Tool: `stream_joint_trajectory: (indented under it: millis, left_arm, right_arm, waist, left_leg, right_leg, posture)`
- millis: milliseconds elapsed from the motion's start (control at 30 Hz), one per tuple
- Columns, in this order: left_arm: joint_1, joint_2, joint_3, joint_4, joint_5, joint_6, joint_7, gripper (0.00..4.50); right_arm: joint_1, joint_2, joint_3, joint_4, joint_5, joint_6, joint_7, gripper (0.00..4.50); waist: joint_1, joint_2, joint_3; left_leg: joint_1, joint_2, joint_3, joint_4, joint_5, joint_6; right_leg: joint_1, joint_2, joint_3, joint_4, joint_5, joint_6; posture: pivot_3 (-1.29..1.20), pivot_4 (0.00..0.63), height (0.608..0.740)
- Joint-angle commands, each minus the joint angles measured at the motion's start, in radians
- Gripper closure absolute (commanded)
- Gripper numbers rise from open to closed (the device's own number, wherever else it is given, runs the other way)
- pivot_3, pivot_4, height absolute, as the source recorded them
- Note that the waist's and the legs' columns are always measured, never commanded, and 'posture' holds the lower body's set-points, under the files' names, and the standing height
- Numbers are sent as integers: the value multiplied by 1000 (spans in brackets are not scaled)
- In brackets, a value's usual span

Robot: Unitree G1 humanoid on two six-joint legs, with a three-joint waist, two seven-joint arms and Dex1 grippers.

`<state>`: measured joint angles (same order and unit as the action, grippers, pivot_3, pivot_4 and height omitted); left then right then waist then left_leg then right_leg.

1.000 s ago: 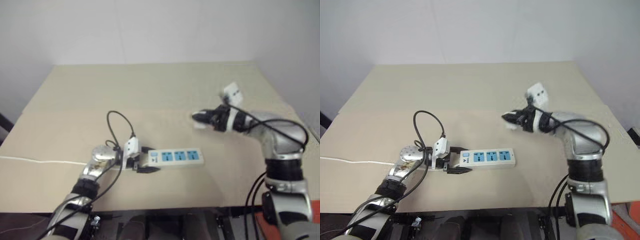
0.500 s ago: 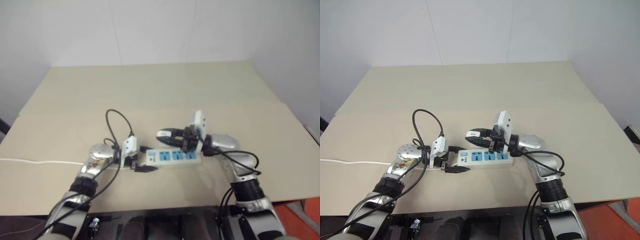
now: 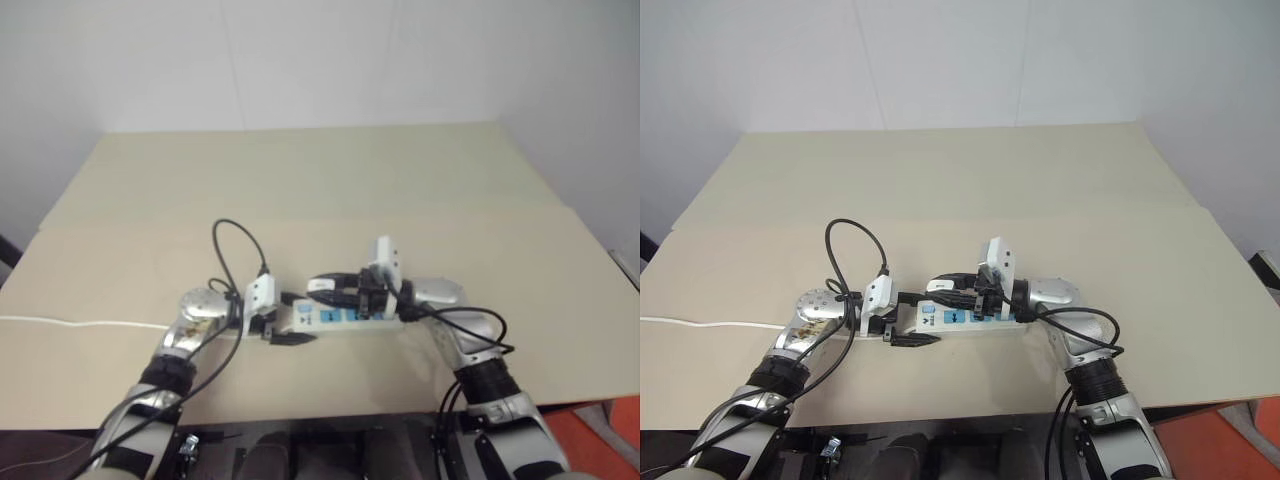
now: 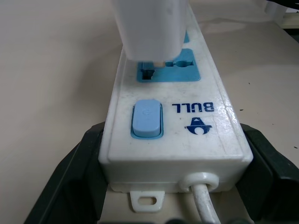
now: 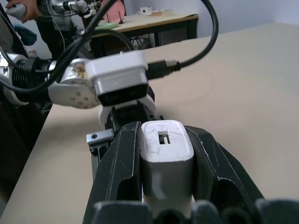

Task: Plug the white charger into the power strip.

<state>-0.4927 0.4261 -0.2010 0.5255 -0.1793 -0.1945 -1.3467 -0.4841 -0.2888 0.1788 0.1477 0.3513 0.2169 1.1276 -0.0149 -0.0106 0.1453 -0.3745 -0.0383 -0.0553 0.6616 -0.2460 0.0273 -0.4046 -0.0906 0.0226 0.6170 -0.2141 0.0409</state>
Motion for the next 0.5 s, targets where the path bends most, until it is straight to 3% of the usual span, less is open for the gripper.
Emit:
stream_joint_trajectory:
  millis: [33, 500]
  left_arm:
    - [14, 10, -14, -5, 19, -5, -5, 1193]
    - [16, 9, -11, -8, 19, -3, 5, 1193]
  right_arm:
    - [-22, 1, -1, 31, -19, -66, 7, 3359]
    - [-17, -32, -1, 79, -29, -86, 38, 3359]
  waist:
    - [0, 0, 0]
    - [0, 0, 0]
  left_leg:
    - [0, 0, 0, 0, 0, 0]
    - [2, 0, 0, 0, 0, 0]
  right_leg:
    - [0, 0, 0, 0, 0, 0]
    - [1, 0, 0, 1, 0, 0]
  posture:
    - [0, 150, 740]
    - [0, 150, 740]
